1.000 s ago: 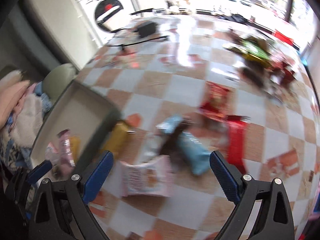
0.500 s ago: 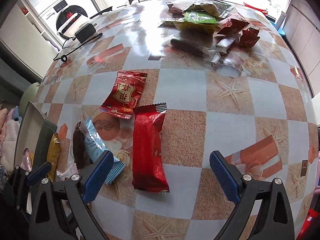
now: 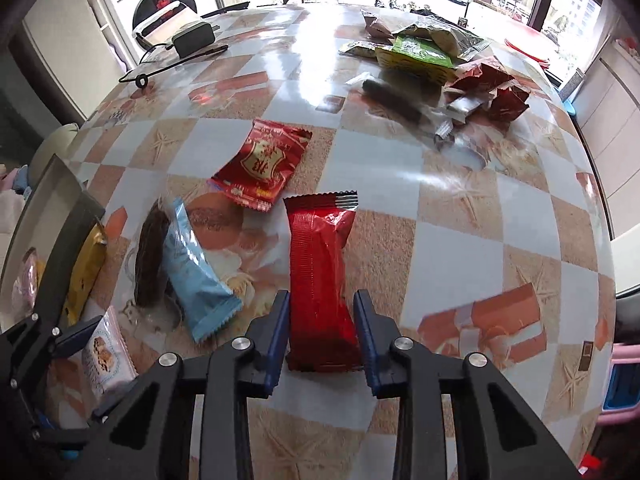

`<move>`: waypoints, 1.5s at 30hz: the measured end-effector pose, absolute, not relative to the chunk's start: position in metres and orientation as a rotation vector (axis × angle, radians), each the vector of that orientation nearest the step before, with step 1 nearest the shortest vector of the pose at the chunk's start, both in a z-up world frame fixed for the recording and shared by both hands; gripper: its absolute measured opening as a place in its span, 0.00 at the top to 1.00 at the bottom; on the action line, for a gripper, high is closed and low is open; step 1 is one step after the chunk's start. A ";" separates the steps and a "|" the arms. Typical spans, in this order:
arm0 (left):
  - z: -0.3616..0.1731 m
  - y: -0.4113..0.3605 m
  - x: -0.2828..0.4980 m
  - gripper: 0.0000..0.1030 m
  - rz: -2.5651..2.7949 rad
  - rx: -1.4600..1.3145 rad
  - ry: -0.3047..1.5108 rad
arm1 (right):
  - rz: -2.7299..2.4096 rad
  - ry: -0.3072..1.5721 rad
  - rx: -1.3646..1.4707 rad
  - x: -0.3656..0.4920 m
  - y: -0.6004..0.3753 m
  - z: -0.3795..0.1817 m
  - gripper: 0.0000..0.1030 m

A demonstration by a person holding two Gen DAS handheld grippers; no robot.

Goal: Organize snacks

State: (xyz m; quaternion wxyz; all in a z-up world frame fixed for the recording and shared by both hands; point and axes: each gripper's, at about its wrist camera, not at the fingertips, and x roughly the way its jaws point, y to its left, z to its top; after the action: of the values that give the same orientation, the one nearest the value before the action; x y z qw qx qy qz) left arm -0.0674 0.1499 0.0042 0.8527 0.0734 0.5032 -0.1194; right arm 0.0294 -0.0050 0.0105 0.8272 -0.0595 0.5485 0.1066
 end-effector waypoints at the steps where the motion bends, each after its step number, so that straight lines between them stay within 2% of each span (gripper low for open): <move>1: 0.004 0.151 -0.076 0.46 -0.244 0.144 1.057 | 0.233 1.162 -0.135 0.020 -0.008 0.010 0.67; 10: 0.005 0.158 -0.093 0.41 -0.152 0.077 1.022 | 0.265 1.168 -0.184 -0.030 -0.023 0.010 0.67; 14: 0.002 0.159 -0.091 0.21 -0.122 0.059 1.028 | 0.233 1.175 -0.152 -0.021 -0.026 0.011 0.67; 15: 0.002 0.160 -0.092 0.20 -0.120 0.047 1.022 | 0.232 1.179 -0.143 -0.017 -0.025 0.010 0.67; 16: 0.002 0.160 -0.092 0.20 -0.118 0.051 1.018 | 0.230 1.175 -0.144 -0.013 -0.022 0.009 0.59; 17: 0.002 0.159 -0.093 0.19 -0.117 0.054 1.018 | 0.226 1.174 -0.152 -0.010 -0.020 0.008 0.33; 18: 0.002 0.159 -0.092 0.17 -0.117 0.053 1.018 | 0.219 1.174 -0.164 -0.008 -0.017 0.005 0.21; 23: -0.002 0.158 -0.091 0.05 -0.127 0.046 0.997 | 0.219 1.141 -0.181 -0.010 -0.009 -0.007 0.00; 25: -0.004 0.153 -0.091 0.00 -0.137 0.059 0.987 | 0.223 1.116 -0.176 -0.013 -0.010 -0.007 0.00; 36: -0.006 0.150 -0.094 0.00 -0.135 0.054 0.914 | 0.238 0.981 -0.165 -0.028 -0.015 -0.011 0.00; 45: -0.007 0.150 -0.098 0.00 -0.129 0.051 0.900 | 0.238 0.970 -0.163 -0.027 -0.014 -0.011 0.00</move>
State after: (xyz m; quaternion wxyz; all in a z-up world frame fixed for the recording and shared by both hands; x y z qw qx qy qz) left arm -0.0985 0.1500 -0.0072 0.8982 0.0247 0.4345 -0.0624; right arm -0.0274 -0.0145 -0.0106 0.8747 -0.0780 0.4646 0.1138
